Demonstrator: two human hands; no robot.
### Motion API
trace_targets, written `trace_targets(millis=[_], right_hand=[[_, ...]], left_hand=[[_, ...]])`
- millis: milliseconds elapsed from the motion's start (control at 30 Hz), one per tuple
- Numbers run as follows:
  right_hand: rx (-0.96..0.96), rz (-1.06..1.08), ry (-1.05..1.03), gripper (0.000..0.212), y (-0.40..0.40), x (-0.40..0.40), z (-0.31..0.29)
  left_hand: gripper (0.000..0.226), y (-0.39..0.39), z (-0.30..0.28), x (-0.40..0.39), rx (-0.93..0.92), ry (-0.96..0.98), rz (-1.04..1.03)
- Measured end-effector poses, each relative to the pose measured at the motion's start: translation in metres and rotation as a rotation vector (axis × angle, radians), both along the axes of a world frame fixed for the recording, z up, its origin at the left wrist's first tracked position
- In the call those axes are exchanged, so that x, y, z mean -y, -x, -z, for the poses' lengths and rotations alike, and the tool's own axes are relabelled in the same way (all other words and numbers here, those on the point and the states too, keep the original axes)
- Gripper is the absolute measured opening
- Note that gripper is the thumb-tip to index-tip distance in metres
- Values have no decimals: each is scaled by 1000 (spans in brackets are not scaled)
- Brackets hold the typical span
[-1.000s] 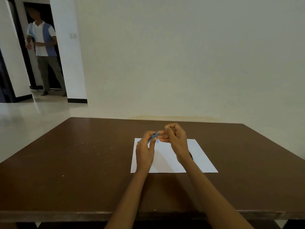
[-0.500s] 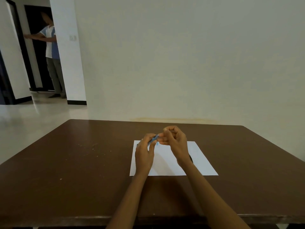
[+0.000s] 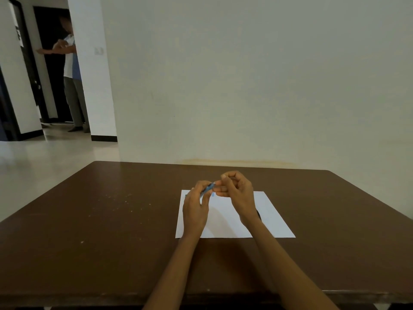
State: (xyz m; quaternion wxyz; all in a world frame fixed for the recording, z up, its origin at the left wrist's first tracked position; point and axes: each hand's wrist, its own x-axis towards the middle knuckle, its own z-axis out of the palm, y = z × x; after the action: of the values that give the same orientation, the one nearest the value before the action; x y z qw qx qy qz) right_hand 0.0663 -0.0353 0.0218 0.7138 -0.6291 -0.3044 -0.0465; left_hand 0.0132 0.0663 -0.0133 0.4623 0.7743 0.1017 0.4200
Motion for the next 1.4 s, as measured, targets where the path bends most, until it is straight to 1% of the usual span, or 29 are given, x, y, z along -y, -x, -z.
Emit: trace_targets(millis=[333,467,567,667,967,1067,1167,1233,1333,1400], right_hand=[[75,26,120,16,0,-1,4],[128,53,176,13,-2,-2,7],[179,73,204,15,-3,-2,7],[204,76,204,18,-4,-2,7],[152,39,157,22,-4,0,7],[120,124,196,25,-10,3,10],[93,255,296,25,-21,2,18],[80,299,394,25,-31,-3,24],[126,330,559,29,-49,-14,28],[194,362,679,30,-63,-21,27]], left_hand=[[24,-2,2,-2,17,-38,-11],[23,-2,4,-2,14,-17,-22],[23,-3,4,-3,10,-19,-14],[23,-3,4,-3,11,-12,-12],[22,-5,5,-5,60,-8,8],[17,-3,3,-6,120,63,6],[13,-3,-2,-7,177,232,20],[11,-6,-5,-10,194,325,11],[10,-11,-11,-19,231,467,29],[10,-15,-15,-24,237,500,58]])
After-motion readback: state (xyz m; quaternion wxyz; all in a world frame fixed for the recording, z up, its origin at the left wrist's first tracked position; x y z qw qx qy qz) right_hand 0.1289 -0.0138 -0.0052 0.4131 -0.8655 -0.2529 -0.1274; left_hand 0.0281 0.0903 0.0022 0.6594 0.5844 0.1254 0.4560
